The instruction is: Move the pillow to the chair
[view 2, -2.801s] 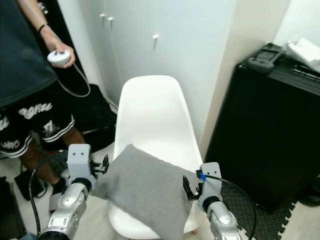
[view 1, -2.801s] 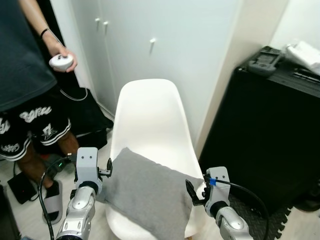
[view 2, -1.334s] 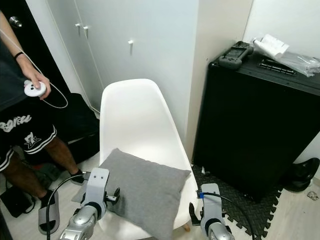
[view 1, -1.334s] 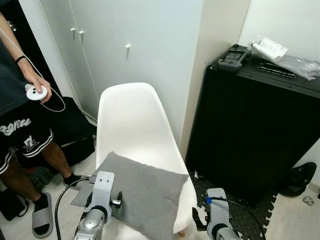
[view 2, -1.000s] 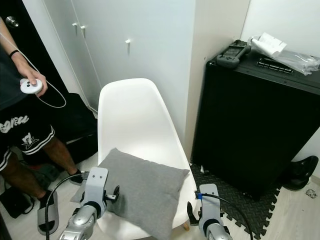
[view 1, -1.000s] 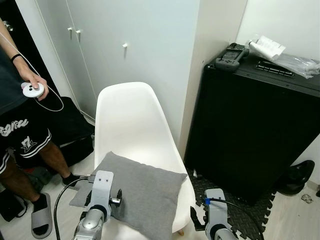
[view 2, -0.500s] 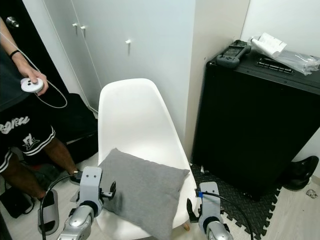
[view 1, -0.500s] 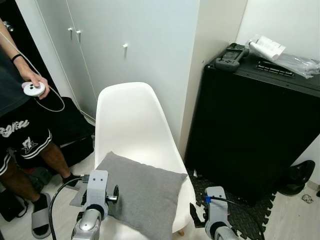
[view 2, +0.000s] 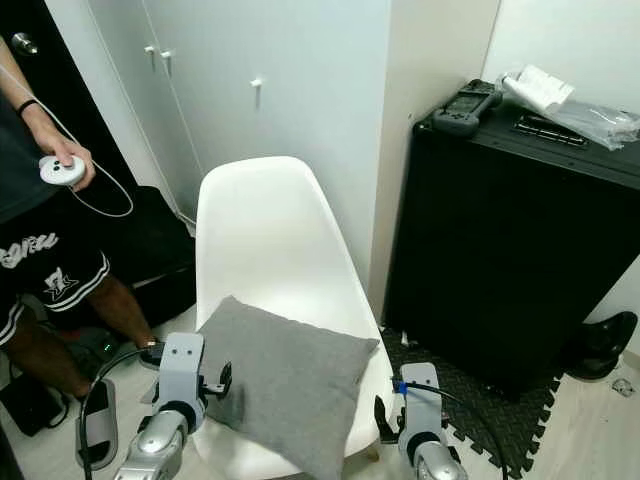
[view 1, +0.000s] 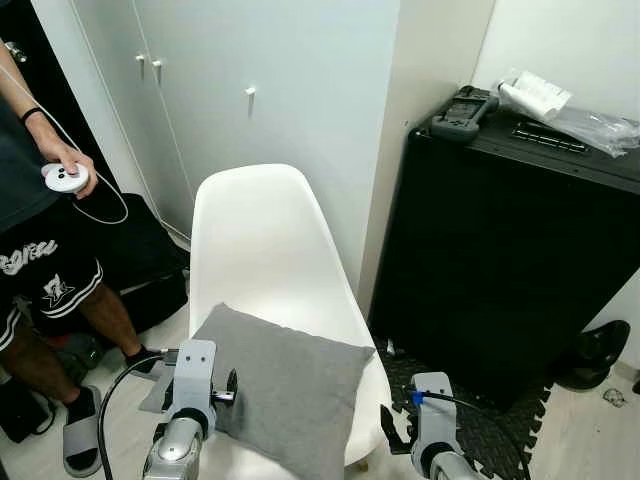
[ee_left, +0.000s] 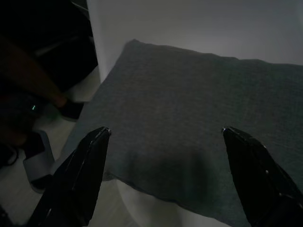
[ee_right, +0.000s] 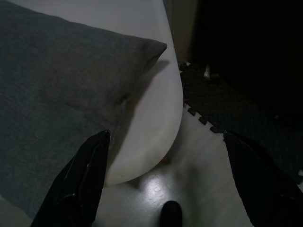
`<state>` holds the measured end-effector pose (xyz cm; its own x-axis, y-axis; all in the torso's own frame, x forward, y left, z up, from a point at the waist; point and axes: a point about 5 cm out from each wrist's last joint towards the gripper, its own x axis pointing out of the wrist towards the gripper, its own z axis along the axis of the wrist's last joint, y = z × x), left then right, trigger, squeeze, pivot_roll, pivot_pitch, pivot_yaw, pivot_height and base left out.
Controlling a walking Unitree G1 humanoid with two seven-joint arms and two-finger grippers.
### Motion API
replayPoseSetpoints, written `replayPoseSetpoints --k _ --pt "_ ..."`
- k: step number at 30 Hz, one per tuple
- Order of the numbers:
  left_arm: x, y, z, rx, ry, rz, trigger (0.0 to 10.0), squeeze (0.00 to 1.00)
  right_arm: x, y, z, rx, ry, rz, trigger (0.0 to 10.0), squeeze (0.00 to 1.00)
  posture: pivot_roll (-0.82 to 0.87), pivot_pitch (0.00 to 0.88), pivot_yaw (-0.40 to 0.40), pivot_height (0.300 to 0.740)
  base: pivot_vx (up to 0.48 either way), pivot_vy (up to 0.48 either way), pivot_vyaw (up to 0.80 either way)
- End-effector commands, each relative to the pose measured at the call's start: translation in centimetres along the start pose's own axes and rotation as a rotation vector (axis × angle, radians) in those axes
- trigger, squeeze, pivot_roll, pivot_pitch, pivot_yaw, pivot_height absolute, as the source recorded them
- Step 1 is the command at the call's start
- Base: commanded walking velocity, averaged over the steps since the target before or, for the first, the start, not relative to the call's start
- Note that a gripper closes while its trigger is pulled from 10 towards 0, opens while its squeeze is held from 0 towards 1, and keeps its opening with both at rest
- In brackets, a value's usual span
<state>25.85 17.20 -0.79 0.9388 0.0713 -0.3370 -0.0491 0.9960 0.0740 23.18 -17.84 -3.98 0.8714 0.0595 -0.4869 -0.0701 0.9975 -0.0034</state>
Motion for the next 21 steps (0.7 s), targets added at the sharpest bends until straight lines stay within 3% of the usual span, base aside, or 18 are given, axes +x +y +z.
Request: replayPoseSetpoints --k 1,21 --pt "-0.04 0.27 -0.15 0.0 0.011 0.008 10.0 0.0 -0.21 -0.11 -0.47 0.018 0.012 -0.007 10.0 0.0 0.03 0.101 -0.002 0.74 0.0 0.0 -0.8" --pt "0.07 0.13 -0.01 0.014 0.015 -0.002 10.0 0.0 -0.27 -0.7 -0.62 0.042 0.024 -0.036 10.0 0.0 0.03 0.118 0.005 0.74 0.0 0.0 -0.8"
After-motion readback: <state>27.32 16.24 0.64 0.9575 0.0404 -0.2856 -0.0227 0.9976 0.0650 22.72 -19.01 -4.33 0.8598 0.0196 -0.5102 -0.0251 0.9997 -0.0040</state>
